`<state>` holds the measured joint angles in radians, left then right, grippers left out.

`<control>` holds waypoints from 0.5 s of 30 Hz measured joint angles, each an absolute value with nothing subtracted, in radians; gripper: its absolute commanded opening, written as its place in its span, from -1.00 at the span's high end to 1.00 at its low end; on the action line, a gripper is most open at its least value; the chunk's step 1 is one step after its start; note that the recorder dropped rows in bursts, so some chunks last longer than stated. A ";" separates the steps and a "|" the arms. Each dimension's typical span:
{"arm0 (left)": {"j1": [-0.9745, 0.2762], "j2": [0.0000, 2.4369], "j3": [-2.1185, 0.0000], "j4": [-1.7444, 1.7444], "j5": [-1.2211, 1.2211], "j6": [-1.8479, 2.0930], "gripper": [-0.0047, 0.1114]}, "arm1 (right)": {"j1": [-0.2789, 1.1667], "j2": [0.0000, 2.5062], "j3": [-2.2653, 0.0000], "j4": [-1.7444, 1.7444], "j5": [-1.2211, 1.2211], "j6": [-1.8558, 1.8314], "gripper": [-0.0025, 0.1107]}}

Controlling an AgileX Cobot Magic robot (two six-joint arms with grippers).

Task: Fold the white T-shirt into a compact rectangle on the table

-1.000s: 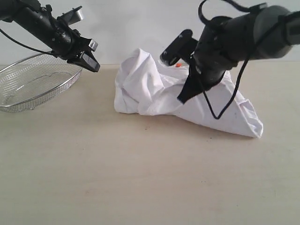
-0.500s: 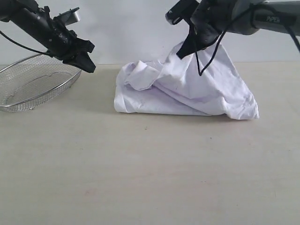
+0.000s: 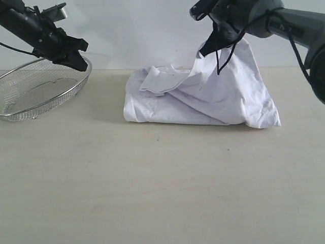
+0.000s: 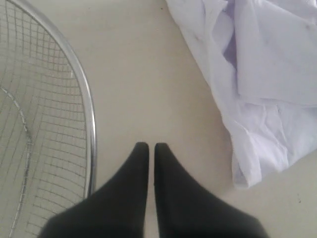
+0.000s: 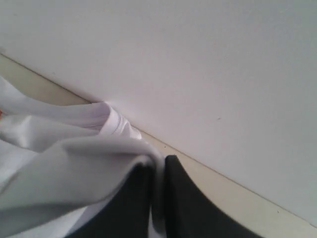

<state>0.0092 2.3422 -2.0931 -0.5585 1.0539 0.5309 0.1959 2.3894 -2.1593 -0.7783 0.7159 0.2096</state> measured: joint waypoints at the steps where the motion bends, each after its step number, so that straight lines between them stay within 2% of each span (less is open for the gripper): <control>1: 0.009 2.342 -2.093 -0.559 1.052 0.531 0.84 | 0.191 2.389 -2.162 -0.778 0.716 0.210 0.58; 3: 0.009 2.342 -2.093 -0.559 1.048 0.529 0.84 | 0.189 2.389 -2.169 -0.776 0.720 0.207 0.22; 4: 0.009 2.342 -2.093 -0.559 1.048 0.527 0.84 | 0.187 2.389 -2.171 -0.776 0.720 0.202 -0.06; 7: 0.009 2.342 -2.093 -0.567 1.048 0.528 0.84 | 0.187 2.389 -2.184 -0.778 0.696 0.211 -0.56; 10: 0.009 2.342 -2.093 -0.576 1.048 0.528 0.84 | 0.187 2.389 -2.210 -0.812 0.679 0.272 -0.63; 15: 0.005 2.340 -2.093 -0.580 1.056 0.532 0.84 | 0.198 2.389 -2.273 -0.873 0.778 0.324 -0.50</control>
<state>0.0054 2.3396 -2.0931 -0.5796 1.0561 0.5323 0.1979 2.3894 -2.2735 -0.8732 0.7781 0.3240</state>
